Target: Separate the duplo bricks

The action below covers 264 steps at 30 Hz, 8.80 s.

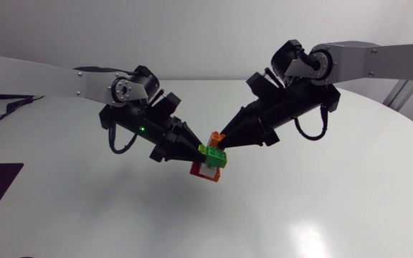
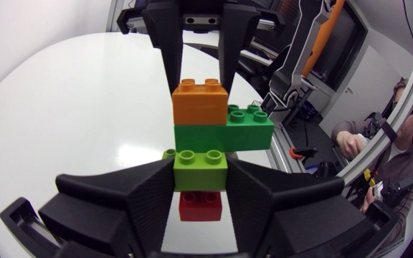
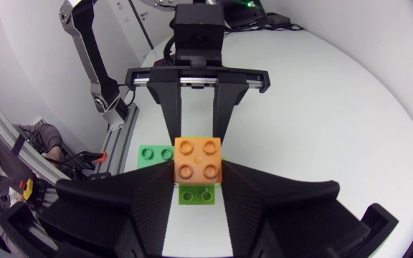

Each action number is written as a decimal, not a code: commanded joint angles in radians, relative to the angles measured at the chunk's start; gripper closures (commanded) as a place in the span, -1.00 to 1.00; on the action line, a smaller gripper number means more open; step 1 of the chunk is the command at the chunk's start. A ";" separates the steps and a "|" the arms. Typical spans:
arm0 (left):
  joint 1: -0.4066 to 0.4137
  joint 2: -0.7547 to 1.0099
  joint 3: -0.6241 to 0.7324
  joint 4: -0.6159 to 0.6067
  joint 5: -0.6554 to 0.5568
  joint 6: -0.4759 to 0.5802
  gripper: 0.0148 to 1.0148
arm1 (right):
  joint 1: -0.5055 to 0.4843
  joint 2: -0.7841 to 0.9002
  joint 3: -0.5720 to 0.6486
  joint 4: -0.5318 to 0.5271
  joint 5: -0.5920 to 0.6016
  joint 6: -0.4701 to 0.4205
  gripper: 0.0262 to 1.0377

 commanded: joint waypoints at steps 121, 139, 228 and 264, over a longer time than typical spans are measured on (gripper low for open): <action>0.034 -0.019 0.021 -0.056 0.011 -0.003 0.53 | 0.016 -0.106 -0.136 0.158 0.092 0.076 -0.56; 0.022 0.065 0.144 -0.258 0.046 0.128 0.53 | 0.008 -0.024 -0.087 0.083 0.044 0.004 -0.26; 0.040 0.147 0.239 -0.338 0.089 0.224 -0.23 | -0.043 0.006 -0.017 -0.011 -0.083 -0.010 0.69; -0.001 0.053 0.058 -0.148 0.009 0.198 0.57 | -0.095 0.091 0.081 -0.164 -0.172 -0.076 0.69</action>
